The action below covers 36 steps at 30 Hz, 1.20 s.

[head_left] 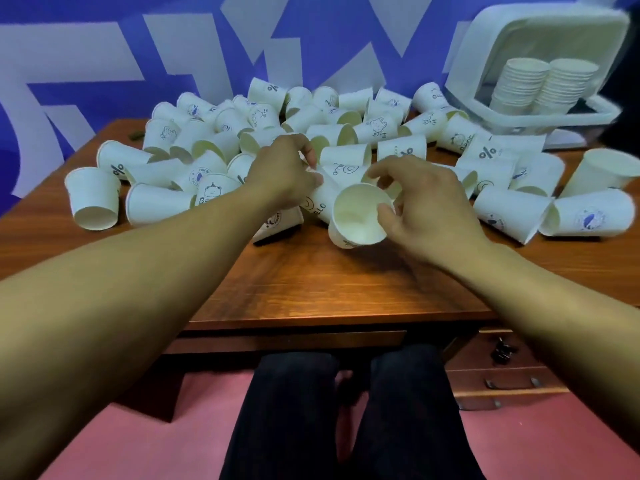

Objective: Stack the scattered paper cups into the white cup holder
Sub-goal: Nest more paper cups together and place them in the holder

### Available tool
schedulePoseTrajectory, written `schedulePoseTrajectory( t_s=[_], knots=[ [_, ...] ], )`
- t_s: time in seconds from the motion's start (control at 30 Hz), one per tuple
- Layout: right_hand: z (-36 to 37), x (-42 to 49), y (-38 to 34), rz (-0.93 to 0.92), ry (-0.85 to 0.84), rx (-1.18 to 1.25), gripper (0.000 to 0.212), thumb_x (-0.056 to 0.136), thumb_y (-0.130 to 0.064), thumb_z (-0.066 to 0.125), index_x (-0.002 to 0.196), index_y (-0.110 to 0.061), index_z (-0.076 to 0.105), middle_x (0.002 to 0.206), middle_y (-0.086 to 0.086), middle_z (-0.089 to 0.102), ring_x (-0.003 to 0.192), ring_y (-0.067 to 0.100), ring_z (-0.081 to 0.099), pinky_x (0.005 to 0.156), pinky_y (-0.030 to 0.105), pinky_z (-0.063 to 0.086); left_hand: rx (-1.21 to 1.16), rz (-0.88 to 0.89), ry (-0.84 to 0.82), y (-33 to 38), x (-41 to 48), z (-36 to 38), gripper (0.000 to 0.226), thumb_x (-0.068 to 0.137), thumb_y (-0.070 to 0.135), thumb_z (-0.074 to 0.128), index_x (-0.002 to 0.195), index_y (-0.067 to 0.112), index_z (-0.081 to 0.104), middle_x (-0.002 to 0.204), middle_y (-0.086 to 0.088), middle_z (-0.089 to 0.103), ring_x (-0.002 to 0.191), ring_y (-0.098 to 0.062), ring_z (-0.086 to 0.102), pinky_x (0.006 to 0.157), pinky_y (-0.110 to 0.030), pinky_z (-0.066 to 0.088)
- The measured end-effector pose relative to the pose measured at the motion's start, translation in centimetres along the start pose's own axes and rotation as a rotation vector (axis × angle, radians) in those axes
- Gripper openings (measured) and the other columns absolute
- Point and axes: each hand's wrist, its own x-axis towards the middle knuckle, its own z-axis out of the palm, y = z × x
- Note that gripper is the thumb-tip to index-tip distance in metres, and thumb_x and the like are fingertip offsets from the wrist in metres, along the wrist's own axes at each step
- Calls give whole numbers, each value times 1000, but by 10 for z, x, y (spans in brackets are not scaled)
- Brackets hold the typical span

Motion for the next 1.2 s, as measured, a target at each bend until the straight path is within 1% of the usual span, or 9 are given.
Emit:
schedulePoseTrajectory(
  t_s=[0.2, 0.37, 0.5, 0.63, 0.73, 0.8, 0.97, 1.07, 1.2],
  knots=[
    [-34, 27, 14, 189, 205, 121, 27, 68, -14, 63, 93, -23, 61, 90, -6, 55, 75, 16, 53, 69, 26, 34, -128, 105, 25, 35, 13, -17, 20, 78, 23, 77, 93, 25, 65, 86, 7, 65, 84, -16, 62, 75, -28, 51],
    [-62, 63, 57, 324, 309, 200, 19, 70, -14, 60, 85, -22, 67, 97, -12, 62, 83, 17, 63, 83, 41, 50, -63, 327, 58, 77, 49, -18, 9, 80, 26, 72, 88, 29, 69, 83, 16, 66, 66, 4, 52, 62, -19, 40],
    [-82, 96, 114, 403, 411, 275, 18, 78, -24, 59, 71, -25, 75, 99, -27, 66, 81, 11, 68, 78, 46, 55, 57, 525, 107, 112, 102, 6, 7, 86, 37, 65, 87, 32, 69, 77, 18, 60, 83, -11, 56, 75, -31, 44],
    [-109, 114, 172, 419, 404, 199, 19, 74, -21, 60, 75, -36, 72, 121, -18, 62, 98, 3, 65, 86, 37, 55, 204, 797, 180, 148, 161, 42, 17, 87, 41, 55, 86, 28, 66, 76, 9, 62, 79, -25, 55, 72, -36, 38],
    [-133, 124, 214, 458, 346, 58, 20, 76, -3, 71, 86, -20, 75, 128, -10, 58, 76, 8, 69, 79, 26, 56, 200, 817, 146, 174, 191, 63, 17, 90, 38, 52, 87, 25, 62, 77, 5, 63, 72, -26, 55, 67, -37, 41],
    [-150, 130, 234, 454, 323, -115, 9, 77, -8, 75, 86, -12, 74, 128, -3, 58, 62, 7, 64, 71, 14, 51, 190, 803, 100, 191, 203, 70, 15, 89, 36, 53, 86, 24, 61, 73, 4, 61, 67, -26, 54, 61, -32, 35],
    [-191, 152, 283, 491, 314, -394, 8, 82, -17, 76, 84, -12, 70, 108, 3, 63, 65, 22, 61, 57, 36, 50, 119, 710, -107, 257, 226, 82, 5, 82, 22, 68, 85, 21, 64, 77, 1, 64, 71, -24, 58, 57, -31, 43],
    [-197, 171, 302, 479, 270, -384, 6, 88, -21, 69, 89, -15, 69, 89, 2, 66, 70, 28, 64, 55, 37, 50, 95, 670, -124, 294, 242, 90, 14, 77, 17, 72, 86, 22, 64, 77, 2, 63, 71, -21, 57, 59, -25, 36],
    [-191, 188, 329, 454, 221, -416, 16, 93, -27, 57, 92, -15, 68, 83, 3, 64, 71, 30, 61, 52, 39, 50, 106, 680, -106, 323, 259, 109, 12, 80, 19, 72, 88, 22, 63, 75, 2, 61, 68, -21, 56, 59, -26, 32]
  ],
)
